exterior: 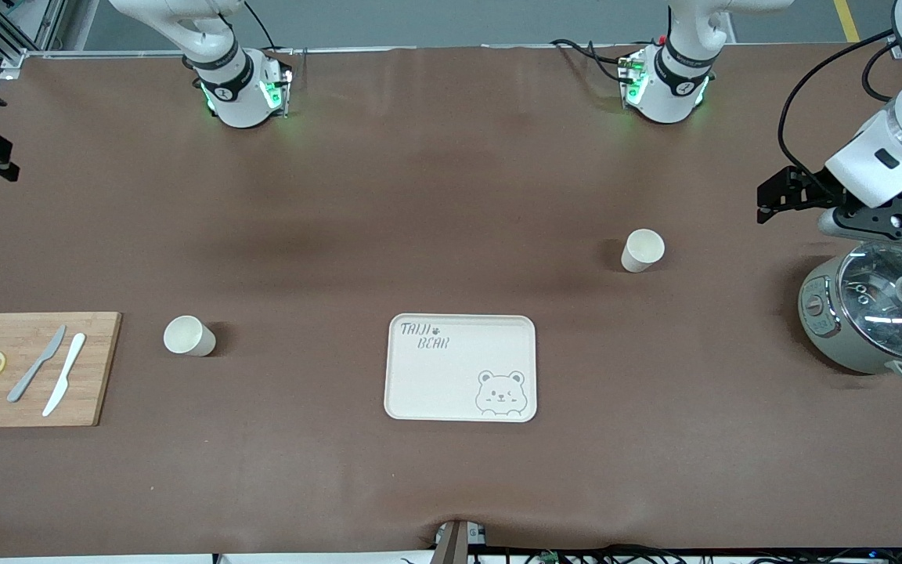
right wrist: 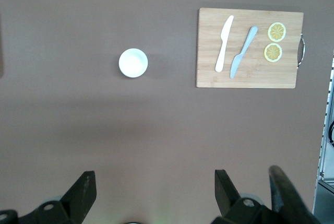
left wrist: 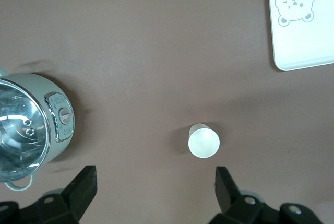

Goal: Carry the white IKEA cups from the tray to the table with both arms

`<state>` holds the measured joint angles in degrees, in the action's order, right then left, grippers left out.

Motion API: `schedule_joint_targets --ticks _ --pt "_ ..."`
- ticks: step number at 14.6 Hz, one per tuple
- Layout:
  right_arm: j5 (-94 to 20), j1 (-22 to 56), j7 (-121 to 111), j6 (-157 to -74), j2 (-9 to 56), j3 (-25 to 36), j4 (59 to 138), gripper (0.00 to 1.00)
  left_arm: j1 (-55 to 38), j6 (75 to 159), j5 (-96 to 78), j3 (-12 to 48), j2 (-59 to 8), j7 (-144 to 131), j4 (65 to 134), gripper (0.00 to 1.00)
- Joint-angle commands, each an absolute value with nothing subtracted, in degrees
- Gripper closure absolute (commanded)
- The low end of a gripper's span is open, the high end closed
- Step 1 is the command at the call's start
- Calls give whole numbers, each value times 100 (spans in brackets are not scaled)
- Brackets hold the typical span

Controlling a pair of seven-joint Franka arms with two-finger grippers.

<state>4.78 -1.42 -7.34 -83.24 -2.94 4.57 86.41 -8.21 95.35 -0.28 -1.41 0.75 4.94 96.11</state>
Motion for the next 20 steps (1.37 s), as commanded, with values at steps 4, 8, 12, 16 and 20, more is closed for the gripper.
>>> schedule_joint_targets --ticks 4,8,12,16,20 --pt "396 -466 -694 -8385 -281 369 8253 0 -721 9387 79 -44 44 528 9466 0" --pt "448 -246 -449 -8411 -273 360 8253 0 -686 9352 79 -44 53 536 9466 0" --pt "492 -105 -387 -8569 -114 369 8253 0 -694 9352 79 -35 53 484 9466 0" --pt "387 -211 -369 -8718 -123 396 8253 0 -694 9352 123 -44 53 422 9483 0" --pt "369 -202 -369 -8858 -106 396 8262 0 -686 9343 281 -44 61 413 9483 0"
